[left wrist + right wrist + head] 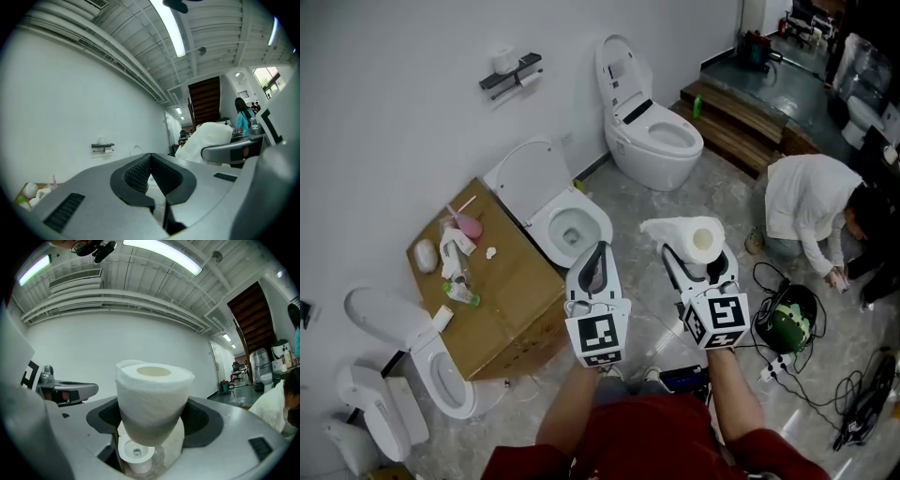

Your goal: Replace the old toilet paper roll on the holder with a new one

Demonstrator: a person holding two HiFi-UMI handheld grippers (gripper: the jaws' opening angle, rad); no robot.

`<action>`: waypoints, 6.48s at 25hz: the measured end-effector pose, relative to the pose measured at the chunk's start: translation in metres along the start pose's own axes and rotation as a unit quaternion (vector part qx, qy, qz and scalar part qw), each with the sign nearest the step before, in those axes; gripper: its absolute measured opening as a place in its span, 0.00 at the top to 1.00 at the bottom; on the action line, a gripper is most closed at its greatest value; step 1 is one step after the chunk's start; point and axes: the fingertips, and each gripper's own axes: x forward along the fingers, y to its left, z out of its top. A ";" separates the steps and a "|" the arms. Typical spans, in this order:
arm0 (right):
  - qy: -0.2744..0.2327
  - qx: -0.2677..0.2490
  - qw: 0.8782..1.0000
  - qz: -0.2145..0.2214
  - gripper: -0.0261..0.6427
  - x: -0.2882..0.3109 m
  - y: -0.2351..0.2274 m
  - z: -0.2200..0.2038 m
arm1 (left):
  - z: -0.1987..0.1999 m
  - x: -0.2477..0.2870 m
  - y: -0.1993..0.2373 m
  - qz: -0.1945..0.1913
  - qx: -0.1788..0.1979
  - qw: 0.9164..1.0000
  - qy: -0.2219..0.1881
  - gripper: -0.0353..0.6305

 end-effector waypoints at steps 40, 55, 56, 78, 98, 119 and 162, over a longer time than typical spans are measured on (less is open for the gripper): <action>0.013 -0.030 0.999 -0.009 0.38 0.348 -0.030 0.006 | -0.036 0.313 0.178 -0.004 -0.028 1.000 -0.003 0.92; 0.010 -0.021 0.999 0.032 0.38 0.480 -0.178 0.017 | -0.029 0.495 0.128 0.035 -0.011 0.999 0.004 0.92; 0.010 -0.020 0.999 0.035 0.38 0.490 -0.189 0.018 | -0.029 0.508 0.125 0.038 -0.010 0.999 0.005 0.92; 0.034 -0.028 0.995 0.091 0.38 0.740 -0.260 0.003 | -0.064 0.745 0.211 0.100 -0.016 0.995 0.023 0.92; 0.048 -0.034 0.962 0.267 0.38 1.018 -0.115 0.000 | -0.094 0.843 0.453 0.275 -0.013 0.960 0.049 0.92; 0.083 -0.047 0.898 0.430 0.38 1.132 -0.061 -0.024 | -0.111 0.875 0.526 0.436 0.011 0.895 0.091 0.92; 0.092 -0.058 0.927 0.360 0.38 1.155 -0.074 -0.033 | -0.185 0.893 0.592 0.289 -0.628 0.675 -0.257 0.61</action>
